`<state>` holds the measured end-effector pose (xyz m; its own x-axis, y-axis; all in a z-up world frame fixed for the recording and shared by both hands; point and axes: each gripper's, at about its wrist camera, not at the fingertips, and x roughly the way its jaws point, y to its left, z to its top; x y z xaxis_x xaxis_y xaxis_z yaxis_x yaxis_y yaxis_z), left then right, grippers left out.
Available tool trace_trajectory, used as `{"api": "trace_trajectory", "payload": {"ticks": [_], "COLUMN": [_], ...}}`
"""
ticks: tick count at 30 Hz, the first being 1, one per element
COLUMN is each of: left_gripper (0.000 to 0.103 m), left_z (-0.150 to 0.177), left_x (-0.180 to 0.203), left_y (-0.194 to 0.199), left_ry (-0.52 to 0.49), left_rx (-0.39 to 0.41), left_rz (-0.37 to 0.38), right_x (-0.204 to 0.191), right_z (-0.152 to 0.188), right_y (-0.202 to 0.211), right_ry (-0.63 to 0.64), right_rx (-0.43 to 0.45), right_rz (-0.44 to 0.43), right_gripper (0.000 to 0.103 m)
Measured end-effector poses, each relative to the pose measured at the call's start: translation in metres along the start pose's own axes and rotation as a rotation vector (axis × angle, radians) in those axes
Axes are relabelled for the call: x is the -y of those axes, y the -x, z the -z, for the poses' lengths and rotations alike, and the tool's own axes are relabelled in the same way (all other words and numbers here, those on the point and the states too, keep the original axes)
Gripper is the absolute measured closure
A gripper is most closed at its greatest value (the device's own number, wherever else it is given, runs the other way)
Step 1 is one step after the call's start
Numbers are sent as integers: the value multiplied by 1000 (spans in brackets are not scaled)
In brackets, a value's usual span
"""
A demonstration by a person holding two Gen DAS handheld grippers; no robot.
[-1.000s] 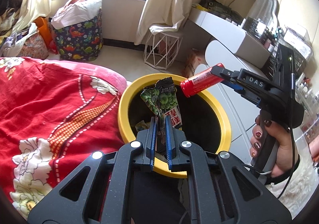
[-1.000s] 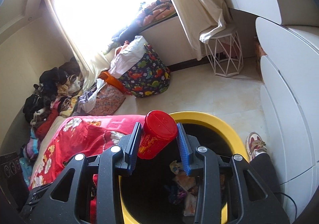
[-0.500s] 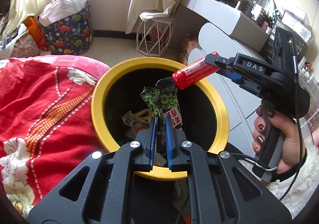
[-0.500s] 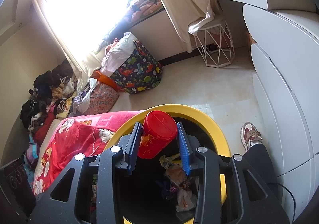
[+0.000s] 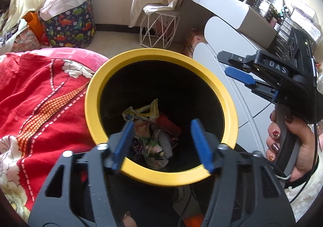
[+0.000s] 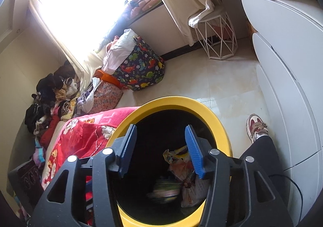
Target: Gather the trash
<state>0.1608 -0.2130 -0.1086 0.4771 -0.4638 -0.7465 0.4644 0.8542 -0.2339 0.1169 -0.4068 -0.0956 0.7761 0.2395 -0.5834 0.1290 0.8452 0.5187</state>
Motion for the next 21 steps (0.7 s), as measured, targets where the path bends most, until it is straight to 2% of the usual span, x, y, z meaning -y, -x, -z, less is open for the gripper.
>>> {"api": "trace_trajectory", "payload": {"ticks": [2, 3, 5, 7, 9, 10, 14, 21], "left_gripper": [31, 28, 16, 11, 11, 11, 11, 11], "left_z": [-1, -1, -1, -1, -1, -1, 3, 8], "left_x": [-2, -4, -6, -11, -17, -19, -29, -44], "left_y": [4, 6, 11, 17, 22, 24, 40, 70], "left_ry": [8, 14, 22, 33, 43, 47, 62, 102], "left_rx": [10, 16, 28, 40, 48, 51, 80, 143], "left_rz": [-11, -18, -34, -52, -67, -74, -118, -186], "right_x": [-3, -6, -11, -19, -26, -29, -44, -74], "right_z": [2, 3, 5, 7, 9, 10, 17, 35], "right_y": [2, 4, 6, 11, 15, 17, 29, 51], "right_ry": [12, 23, 36, 58, 78, 92, 154, 269], "right_rx": [0, 2, 9, 26, 41, 46, 80, 183], "right_rz": [-3, -4, -10, -15, -23, -25, -27, -28], "right_gripper": [48, 46, 37, 32, 26, 20, 11, 7]}}
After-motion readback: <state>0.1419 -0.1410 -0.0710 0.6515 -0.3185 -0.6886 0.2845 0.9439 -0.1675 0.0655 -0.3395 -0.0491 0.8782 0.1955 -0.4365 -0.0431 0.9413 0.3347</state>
